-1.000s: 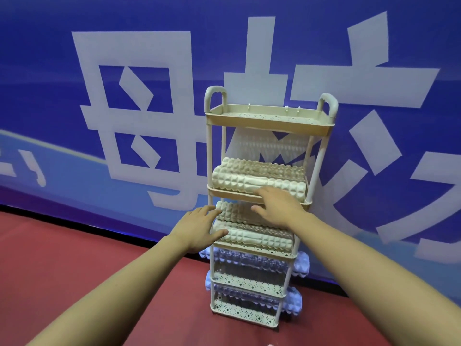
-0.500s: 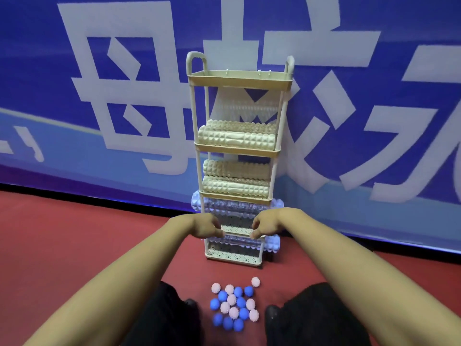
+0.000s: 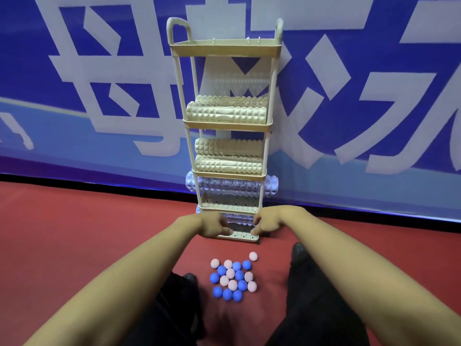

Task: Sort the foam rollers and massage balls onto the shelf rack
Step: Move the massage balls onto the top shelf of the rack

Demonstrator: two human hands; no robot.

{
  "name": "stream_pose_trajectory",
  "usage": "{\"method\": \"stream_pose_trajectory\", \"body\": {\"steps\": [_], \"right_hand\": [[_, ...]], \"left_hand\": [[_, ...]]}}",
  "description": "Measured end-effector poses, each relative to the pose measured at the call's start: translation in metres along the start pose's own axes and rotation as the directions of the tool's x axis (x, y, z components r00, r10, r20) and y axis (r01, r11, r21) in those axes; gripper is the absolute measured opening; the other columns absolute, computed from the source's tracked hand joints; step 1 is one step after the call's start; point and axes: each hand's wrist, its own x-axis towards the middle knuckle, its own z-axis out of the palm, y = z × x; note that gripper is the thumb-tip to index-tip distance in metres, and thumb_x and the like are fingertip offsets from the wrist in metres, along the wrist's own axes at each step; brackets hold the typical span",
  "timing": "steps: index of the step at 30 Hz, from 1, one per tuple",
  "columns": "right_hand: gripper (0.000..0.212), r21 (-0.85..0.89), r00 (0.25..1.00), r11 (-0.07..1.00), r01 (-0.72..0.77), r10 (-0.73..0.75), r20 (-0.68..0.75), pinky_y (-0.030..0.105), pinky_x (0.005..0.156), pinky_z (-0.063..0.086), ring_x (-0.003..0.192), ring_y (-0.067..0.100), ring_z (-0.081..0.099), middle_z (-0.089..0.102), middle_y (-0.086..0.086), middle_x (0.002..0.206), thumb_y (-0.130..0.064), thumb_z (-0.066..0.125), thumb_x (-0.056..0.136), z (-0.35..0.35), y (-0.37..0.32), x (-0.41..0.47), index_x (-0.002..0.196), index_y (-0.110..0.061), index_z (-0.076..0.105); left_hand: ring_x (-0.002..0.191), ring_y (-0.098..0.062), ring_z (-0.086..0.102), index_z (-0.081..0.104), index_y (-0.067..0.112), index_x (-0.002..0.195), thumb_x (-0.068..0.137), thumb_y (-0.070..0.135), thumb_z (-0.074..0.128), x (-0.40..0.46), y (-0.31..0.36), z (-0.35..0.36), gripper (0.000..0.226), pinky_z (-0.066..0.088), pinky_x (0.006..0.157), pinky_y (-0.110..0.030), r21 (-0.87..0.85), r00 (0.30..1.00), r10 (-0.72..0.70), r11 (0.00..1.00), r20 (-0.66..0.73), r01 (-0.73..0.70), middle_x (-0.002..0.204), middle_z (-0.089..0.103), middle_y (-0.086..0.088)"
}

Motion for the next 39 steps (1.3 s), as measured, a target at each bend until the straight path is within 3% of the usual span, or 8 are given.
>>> {"method": "stream_pose_trajectory", "body": {"steps": [6,10,16,20,26,29,35,39], "right_hand": [[0.065,0.084,0.999,0.996,0.031,-0.032,0.003,0.032,0.11,0.039,0.134,0.027,0.049,0.046,0.008,0.153,-0.046,0.06,0.096,0.047,0.025,0.057,0.149,-0.01,0.045],[0.064,0.17,0.999,0.985,-0.004,0.011,-0.039,0.032,0.108,0.04,0.134,0.029,0.05,0.051,0.009,0.149,-0.043,0.063,0.094,0.101,0.047,0.117,0.149,-0.014,0.045],[0.052,0.224,0.997,0.972,-0.067,0.057,0.053,0.034,0.097,0.043,0.126,0.031,0.054,0.054,0.011,0.14,-0.04,0.058,0.097,0.18,0.077,0.217,0.143,-0.017,0.047],[0.056,0.278,0.992,0.954,-0.116,0.099,0.074,0.03,0.105,0.036,0.135,0.027,0.046,0.046,0.01,0.148,-0.038,0.057,0.098,0.227,0.093,0.285,0.148,-0.018,0.043],[0.064,0.312,0.994,0.944,-0.104,0.087,0.069,0.033,0.116,0.027,0.139,0.028,0.037,0.038,0.004,0.154,-0.044,0.058,0.095,0.288,0.101,0.375,0.151,-0.021,0.038],[0.064,0.319,0.999,0.946,-0.052,0.05,0.014,0.031,0.118,0.022,0.142,0.027,0.03,0.036,0.001,0.155,-0.044,0.061,0.095,0.311,0.102,0.412,0.151,-0.023,0.038],[0.063,0.345,0.999,0.938,-0.025,0.031,-0.013,0.037,0.118,0.028,0.138,0.025,0.028,0.042,-0.001,0.145,-0.047,0.061,0.092,0.347,0.1,0.457,0.148,-0.025,0.042],[0.058,0.369,0.999,0.929,-0.016,0.034,-0.042,0.042,0.113,0.036,0.136,0.023,0.025,0.044,-0.003,0.136,-0.05,0.064,0.089,0.356,0.098,0.47,0.139,-0.026,0.05]], "left_hand": [[0.129,-0.027,0.053,0.052,0.016,0.143,0.096,0.051,0.057,0.058,-0.019,0.042,0.059,0.041,0.108,-0.034,-0.024,0.999,-0.042,0.999,0.004,0.042,0.142,0.057,-0.009],[0.131,-0.026,0.053,0.048,0.019,0.145,0.096,0.049,0.056,0.111,-0.048,0.089,0.058,0.04,0.109,-0.034,-0.076,0.998,-0.06,0.995,0.029,0.062,0.145,0.055,-0.006],[0.126,-0.032,0.055,0.046,0.022,0.145,0.095,0.046,0.057,0.196,-0.103,0.165,0.056,0.042,0.105,-0.038,-0.146,0.983,-0.15,0.975,0.102,0.165,0.143,0.05,-0.01],[0.131,-0.037,0.05,0.037,0.023,0.151,0.096,0.047,0.055,0.254,-0.139,0.215,0.062,0.04,0.108,-0.04,-0.169,0.967,-0.201,0.959,0.154,0.227,0.151,0.04,-0.01],[0.137,-0.036,0.036,0.042,0.016,0.148,0.098,0.038,0.057,0.332,-0.179,0.27,0.056,0.027,0.116,-0.037,-0.155,0.98,-0.138,0.975,0.143,0.16,0.152,0.035,-0.013],[0.138,-0.035,0.029,0.038,0.022,0.149,0.097,0.044,0.056,0.37,-0.195,0.292,0.06,0.029,0.116,-0.046,-0.161,0.982,-0.118,0.977,0.146,0.141,0.149,0.033,-0.013],[0.139,-0.031,0.024,0.03,0.042,0.15,0.092,0.057,0.055,0.415,-0.209,0.329,0.064,0.035,0.109,-0.062,-0.12,0.971,-0.076,0.987,0.225,0.105,0.151,0.028,0.0],[0.133,-0.028,0.027,0.031,0.044,0.152,0.095,0.053,0.057,0.424,-0.213,0.337,0.062,0.03,0.108,-0.047,-0.151,0.974,-0.08,0.982,0.214,0.114,0.144,0.031,0.001]]}}
